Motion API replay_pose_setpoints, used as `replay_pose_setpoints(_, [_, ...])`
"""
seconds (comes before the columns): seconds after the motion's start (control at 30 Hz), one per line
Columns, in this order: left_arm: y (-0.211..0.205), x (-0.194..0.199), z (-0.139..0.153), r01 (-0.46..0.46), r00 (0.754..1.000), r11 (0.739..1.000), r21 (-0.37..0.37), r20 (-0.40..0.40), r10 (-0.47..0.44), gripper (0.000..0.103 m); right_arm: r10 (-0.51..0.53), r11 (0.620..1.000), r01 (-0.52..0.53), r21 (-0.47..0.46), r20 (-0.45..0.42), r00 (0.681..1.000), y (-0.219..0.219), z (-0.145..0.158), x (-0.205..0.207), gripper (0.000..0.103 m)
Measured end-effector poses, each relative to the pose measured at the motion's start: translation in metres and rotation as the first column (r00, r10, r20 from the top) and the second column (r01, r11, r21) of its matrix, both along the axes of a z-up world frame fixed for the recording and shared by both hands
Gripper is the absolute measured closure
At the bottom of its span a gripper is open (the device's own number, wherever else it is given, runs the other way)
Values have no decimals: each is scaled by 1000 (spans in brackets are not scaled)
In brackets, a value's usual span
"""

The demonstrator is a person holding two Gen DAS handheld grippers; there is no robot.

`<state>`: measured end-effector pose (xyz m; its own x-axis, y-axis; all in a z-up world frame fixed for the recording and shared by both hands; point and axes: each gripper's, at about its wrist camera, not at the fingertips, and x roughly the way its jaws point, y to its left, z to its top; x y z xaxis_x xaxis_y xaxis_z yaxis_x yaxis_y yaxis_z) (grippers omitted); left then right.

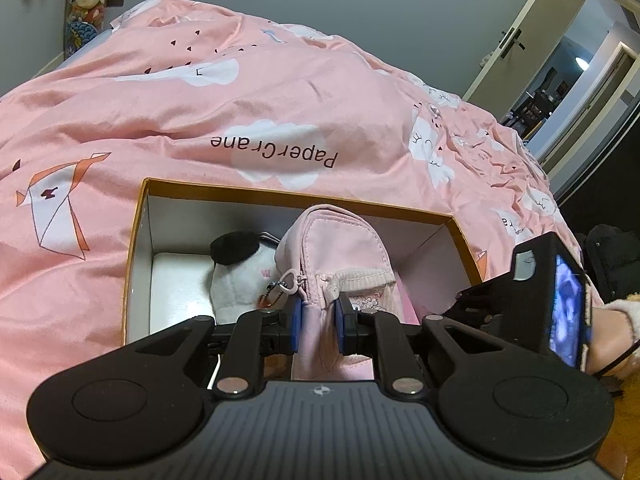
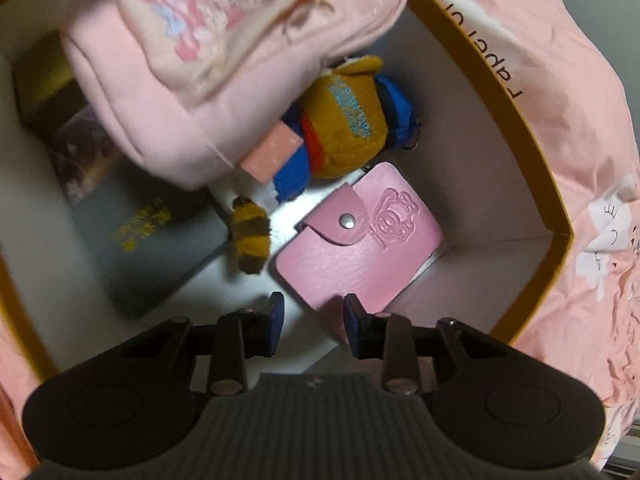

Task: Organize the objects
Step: 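Lower the card holder into the box and open the right gripper while the left lowers the pouch, then open the left gripper to release the pouch and withdraw both grippers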

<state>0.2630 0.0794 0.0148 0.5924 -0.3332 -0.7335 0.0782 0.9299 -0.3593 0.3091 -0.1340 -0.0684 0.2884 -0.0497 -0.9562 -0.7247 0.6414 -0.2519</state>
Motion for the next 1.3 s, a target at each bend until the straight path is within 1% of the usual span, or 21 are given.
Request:
replay_pose_setpoints(0.07, [0,0,0,5,1000,1000,-3,1,-5,84,-20,1000,20,14,8,1000,-1,-3,4,71])
replay_pose_setpoints(0.17, [0,0,2,11,1000,1000,-9,3,-11,84,-62,997,59,55,46,997,-3,-2,8,73])
replay_pose_setpoints(0.27, [-2,-1,7,16,1000,1000,-8,9,-16,84,-99,990,94,101,46,994,-8,4,10,76])
replay_pose_setpoints(0.33, [-5,-2,12,25,1000,1000,-11,15,-25,84,-115,986,105,133,71,991,-14,16,5,74])
replay_pose_setpoints(0.4, [-9,-3,18,33,999,999,-13,23,-33,84,-143,974,120,193,107,984,-24,37,-3,74])
replay_pose_setpoints(0.47, [-15,-2,23,40,999,999,-15,35,-40,84,-208,949,160,272,159,965,-41,65,-13,71])
replay_pose_setpoints(0.53, [-25,4,26,48,998,999,-19,32,-47,84,-283,917,202,343,207,937,-60,89,-21,69])
replay_pose_setpoints(0.63, [-45,16,26,66,998,997,-47,5,-66,84,-398,865,286,413,216,892,-89,109,-24,69])
replay_pose_setpoints(0.7, [-60,23,22,68,998,997,-45,-1,-68,84,-453,840,327,432,230,861,-99,115,-13,69])
replay_pose_setpoints(0.77, [-74,34,11,77,997,996,-40,-27,-78,84,-481,826,352,441,225,848,-109,111,-14,69])
replay_pose_setpoints(0.87, [-90,48,-12,78,994,996,-32,-75,-81,85,-499,806,380,455,176,848,-120,94,-21,69])
replay_pose_setpoints(0.97, [-96,59,-30,68,991,997,-28,-111,-71,84,-504,794,378,476,166,848,-122,84,-23,69])
replay_pose_setpoints(1.03, [-99,63,-38,61,990,998,3,-125,-60,85,-515,773,388,502,139,846,-125,80,-19,69])
replay_pose_setpoints(1.1, [-101,67,-45,58,989,998,21,-139,-54,84,-518,766,389,512,132,845,-125,80,-19,69])
replay_pose_setpoints(1.2, [-101,71,-56,52,985,999,-1,-167,-52,84,-520,760,391,519,125,845,-124,78,-19,68])
replay_pose_setpoints(1.3, [-104,75,-64,52,982,999,14,-181,-48,84,-520,757,400,517,105,848,-123,71,-15,69])
